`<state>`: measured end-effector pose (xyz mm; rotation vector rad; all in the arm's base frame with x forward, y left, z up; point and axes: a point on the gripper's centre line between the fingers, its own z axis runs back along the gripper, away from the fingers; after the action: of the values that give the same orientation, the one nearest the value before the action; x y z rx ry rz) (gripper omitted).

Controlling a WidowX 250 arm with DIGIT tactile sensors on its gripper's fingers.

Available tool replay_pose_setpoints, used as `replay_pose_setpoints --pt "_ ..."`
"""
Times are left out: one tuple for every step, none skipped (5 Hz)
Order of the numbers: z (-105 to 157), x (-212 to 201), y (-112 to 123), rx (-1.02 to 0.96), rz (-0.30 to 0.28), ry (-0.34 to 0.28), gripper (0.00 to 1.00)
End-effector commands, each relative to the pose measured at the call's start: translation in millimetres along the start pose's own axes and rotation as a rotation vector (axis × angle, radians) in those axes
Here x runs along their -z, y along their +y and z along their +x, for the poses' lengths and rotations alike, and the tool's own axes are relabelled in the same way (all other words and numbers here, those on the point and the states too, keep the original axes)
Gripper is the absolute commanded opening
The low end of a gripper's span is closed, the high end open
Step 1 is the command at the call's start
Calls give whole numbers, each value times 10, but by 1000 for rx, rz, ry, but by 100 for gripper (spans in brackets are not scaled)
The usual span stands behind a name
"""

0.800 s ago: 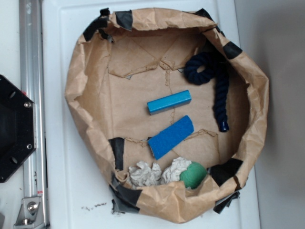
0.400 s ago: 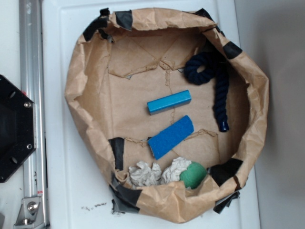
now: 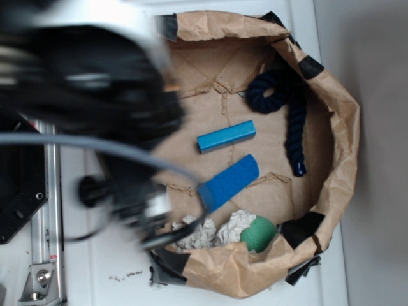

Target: Grab the blue block.

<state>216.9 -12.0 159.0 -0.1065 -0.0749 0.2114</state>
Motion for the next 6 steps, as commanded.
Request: replay_pose_setpoints --pt "376 601 83 -27 290 -225 100" --pt "520 1034 273 98 321 -159 100" --pt "657 1090 456 134 308 -146 100" --pt "751 1144 561 128 262 -139 100" --pt "741 1302 490 148 239 -97 100" --pt "684 1324 471 141 254 -96 0"
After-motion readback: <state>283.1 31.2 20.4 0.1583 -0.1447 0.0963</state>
